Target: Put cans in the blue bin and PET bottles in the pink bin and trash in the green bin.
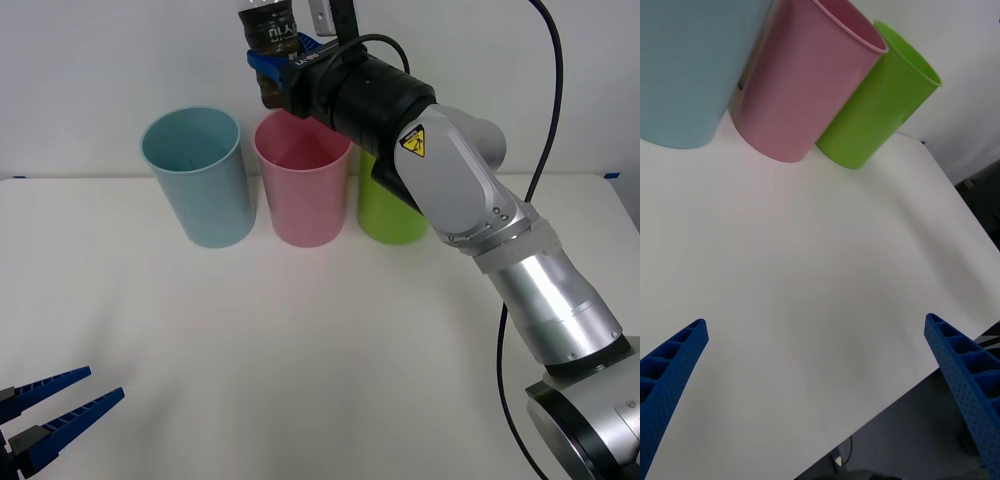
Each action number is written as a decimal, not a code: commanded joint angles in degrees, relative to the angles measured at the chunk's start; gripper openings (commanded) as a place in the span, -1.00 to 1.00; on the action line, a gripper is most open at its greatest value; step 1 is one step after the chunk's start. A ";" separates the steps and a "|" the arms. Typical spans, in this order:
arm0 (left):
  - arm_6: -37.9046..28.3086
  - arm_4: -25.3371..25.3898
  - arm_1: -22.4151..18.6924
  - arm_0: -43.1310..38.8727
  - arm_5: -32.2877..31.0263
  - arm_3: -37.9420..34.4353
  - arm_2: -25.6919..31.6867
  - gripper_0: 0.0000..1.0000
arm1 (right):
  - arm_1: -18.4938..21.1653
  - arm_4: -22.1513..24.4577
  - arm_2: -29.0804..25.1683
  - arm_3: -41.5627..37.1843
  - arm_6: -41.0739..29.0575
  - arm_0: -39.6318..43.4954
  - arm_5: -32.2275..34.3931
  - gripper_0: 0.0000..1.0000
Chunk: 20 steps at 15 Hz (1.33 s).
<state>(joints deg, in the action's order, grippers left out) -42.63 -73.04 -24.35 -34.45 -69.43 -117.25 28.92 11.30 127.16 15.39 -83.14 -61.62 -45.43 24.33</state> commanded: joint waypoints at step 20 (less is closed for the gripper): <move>0.00 0.00 0.00 0.00 0.00 0.00 0.00 1.00 | 0.13 -1.30 2.89 14.85 4.58 -3.35 -6.84 -1.00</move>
<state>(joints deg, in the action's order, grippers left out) -42.63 -73.04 -24.35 -34.45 -69.43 -117.25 28.92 11.41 125.85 18.28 -68.32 -57.20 -48.92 17.49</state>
